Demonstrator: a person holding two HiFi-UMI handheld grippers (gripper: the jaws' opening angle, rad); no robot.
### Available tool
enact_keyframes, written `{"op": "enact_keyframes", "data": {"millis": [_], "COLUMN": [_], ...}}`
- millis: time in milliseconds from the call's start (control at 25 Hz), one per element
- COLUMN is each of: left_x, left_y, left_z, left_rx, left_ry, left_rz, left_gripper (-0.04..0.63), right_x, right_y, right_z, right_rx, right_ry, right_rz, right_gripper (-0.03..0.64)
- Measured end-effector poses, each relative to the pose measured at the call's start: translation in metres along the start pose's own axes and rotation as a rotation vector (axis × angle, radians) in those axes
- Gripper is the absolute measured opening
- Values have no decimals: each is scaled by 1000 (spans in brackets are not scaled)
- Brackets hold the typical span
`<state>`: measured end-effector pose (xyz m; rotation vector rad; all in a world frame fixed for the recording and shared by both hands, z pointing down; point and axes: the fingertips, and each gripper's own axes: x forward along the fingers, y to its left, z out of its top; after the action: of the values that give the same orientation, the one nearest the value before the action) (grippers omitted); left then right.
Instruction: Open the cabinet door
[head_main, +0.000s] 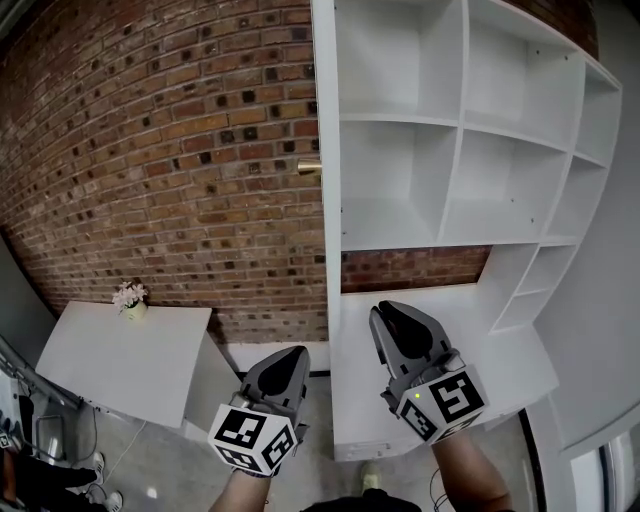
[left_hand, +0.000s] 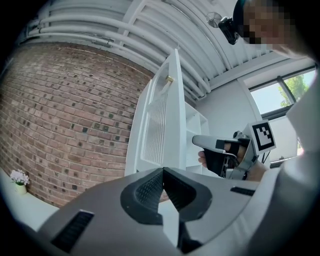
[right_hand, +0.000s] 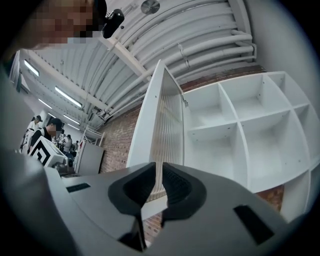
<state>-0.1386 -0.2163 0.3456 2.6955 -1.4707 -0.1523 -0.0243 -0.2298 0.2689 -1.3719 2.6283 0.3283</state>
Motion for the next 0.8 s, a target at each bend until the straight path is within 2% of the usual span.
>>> {"op": "enact_keyframes", "data": {"millis": [200, 800], "left_x": [1, 2], "left_y": [7, 23], "left_z": [-1, -12], "left_rx": [-7, -27], "left_ry": [5, 27], "left_rz": [14, 44], "left_gripper": [6, 6], "right_x": [-8, -18], "right_y": [-2, -20], "right_z": [-27, -72], "right_rx": [10, 47], "right_ry": [59, 145], "right_rz": [-11, -61], "right_gripper": [26, 5]}}
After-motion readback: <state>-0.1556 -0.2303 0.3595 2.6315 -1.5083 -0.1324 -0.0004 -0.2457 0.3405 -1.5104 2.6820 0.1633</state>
